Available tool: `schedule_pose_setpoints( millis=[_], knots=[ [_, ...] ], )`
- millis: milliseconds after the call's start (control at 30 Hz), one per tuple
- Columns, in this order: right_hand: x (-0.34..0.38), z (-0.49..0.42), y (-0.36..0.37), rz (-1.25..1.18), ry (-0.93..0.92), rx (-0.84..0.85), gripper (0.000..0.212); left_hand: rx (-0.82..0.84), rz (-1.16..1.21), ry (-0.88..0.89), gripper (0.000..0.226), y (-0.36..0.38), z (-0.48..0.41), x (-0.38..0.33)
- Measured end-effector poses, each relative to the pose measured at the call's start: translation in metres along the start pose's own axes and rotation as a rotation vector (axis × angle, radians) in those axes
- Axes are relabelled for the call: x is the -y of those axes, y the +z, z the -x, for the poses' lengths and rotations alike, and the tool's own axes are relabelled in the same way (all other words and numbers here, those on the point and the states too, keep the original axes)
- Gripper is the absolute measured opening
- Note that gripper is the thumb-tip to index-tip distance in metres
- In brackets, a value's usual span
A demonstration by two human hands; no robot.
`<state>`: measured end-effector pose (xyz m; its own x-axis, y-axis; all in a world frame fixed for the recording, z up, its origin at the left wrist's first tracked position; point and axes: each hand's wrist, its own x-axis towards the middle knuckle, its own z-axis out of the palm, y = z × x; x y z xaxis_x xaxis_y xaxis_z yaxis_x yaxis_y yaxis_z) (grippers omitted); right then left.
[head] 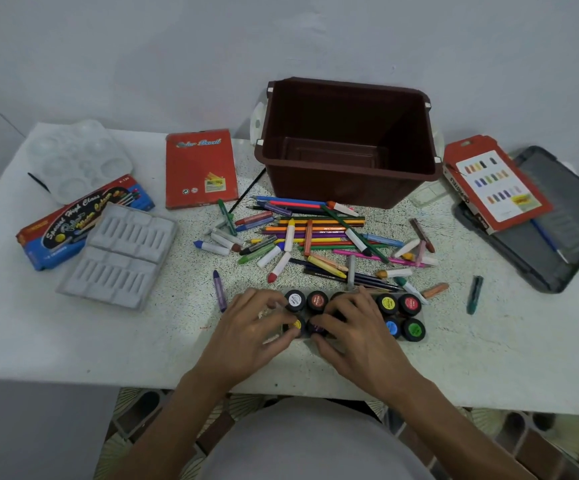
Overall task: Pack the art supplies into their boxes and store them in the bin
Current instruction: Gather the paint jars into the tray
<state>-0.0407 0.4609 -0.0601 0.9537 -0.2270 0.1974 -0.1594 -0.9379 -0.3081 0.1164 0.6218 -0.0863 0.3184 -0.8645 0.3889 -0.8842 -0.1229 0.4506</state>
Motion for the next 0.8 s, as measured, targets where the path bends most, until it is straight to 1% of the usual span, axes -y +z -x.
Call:
schedule_pose_setpoints(
  millis=[100,167,233,333,467,633,700,767,800],
  knots=[
    [-0.001,-0.005,-0.001,-0.022,0.009,-0.053,0.021,-0.020,-0.001,-0.038,0.020,0.001,-0.002,-0.001],
    [-0.004,-0.009,0.000,-0.005,0.030,-0.071,0.021,-0.027,0.015,-0.095,0.023,0.004,-0.006,-0.002],
    [-0.007,-0.013,0.002,0.017,0.046,-0.063,0.020,0.000,0.019,-0.128,0.027,0.004,-0.012,-0.001],
    [-0.010,-0.018,0.005,0.035,0.056,-0.034,0.018,0.062,-0.010,-0.104,0.028,0.001,-0.021,0.003],
    [-0.010,-0.022,0.005,-0.049,0.103,-0.005,0.014,0.106,-0.013,-0.097,0.019,-0.005,-0.030,0.002],
    [-0.010,-0.027,0.000,-0.234,0.203,0.045,0.013,0.141,0.042,-0.158,0.020,-0.007,-0.034,0.000],
    [-0.013,-0.028,-0.001,-0.266,0.207,0.057,0.014,0.146,0.043,-0.156,0.018,-0.006,-0.033,-0.001],
    [-0.016,-0.028,-0.002,-0.247,0.177,0.058,0.015,0.137,0.021,-0.144,0.017,-0.006,-0.031,-0.002],
    [-0.017,-0.028,-0.002,-0.229,0.159,0.055,0.015,0.134,0.007,-0.145,0.021,-0.005,-0.029,-0.004]
  ],
)
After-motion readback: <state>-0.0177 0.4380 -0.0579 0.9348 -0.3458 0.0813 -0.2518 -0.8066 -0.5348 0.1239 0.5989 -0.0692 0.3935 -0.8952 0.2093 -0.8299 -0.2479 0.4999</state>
